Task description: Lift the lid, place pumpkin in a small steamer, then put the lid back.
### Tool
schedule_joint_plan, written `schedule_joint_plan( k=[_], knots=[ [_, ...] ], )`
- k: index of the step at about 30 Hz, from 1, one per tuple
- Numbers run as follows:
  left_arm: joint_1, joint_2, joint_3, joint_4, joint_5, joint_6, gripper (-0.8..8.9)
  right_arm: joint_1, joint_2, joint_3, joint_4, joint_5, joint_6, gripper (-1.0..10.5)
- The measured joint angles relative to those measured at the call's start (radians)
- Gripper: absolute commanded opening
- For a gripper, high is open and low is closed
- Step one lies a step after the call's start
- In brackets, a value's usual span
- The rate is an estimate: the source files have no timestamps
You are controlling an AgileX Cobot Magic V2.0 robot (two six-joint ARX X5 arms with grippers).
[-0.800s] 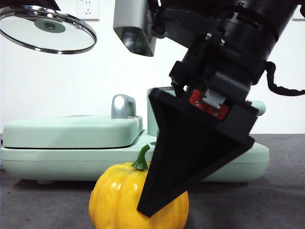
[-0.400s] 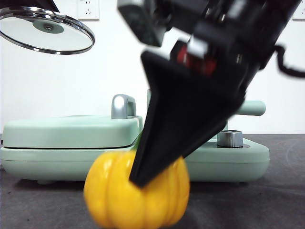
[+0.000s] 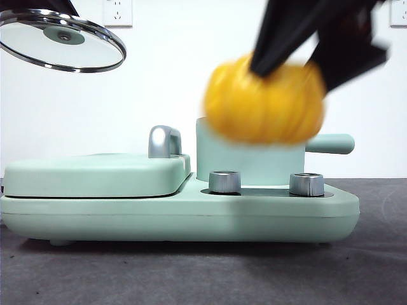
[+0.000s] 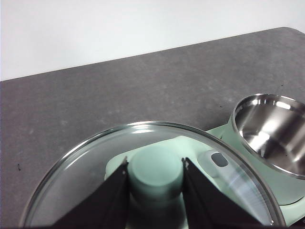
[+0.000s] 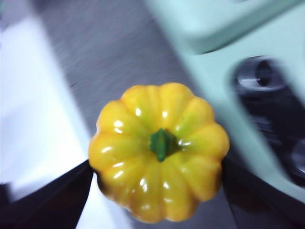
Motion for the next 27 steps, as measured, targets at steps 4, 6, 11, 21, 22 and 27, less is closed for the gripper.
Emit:
schedule_joint_plan(
  k=[4,6,11,21,22,27],
  knots=[
    [0.000,0.000,0.000,0.000,0.000,0.000,0.11,-0.092,-0.037,0.110,-0.123,0.095,0.011,3.8],
    [0.000,0.000,0.000,0.000,0.000,0.000,0.10,-0.155,-0.028,0.171,-0.177,0.105,0.011,3.8],
    [0.000,0.000,0.000,0.000,0.000,0.000,0.10,-0.283,0.016,0.280,-0.190,0.105,0.011,3.8],
    [0.000,0.000,0.000,0.000,0.000,0.000,0.10,-0.360,0.224,0.474,-0.211,0.103,0.029,3.8],
    [0.000,0.000,0.000,0.000,0.000,0.000,0.10,-0.360,0.247,0.489,-0.212,0.103,0.029,3.8],
    [0.000,0.000,0.000,0.000,0.000,0.000,0.10,-0.360,0.364,0.572,-0.209,0.103,0.025,3.8]
  ],
)
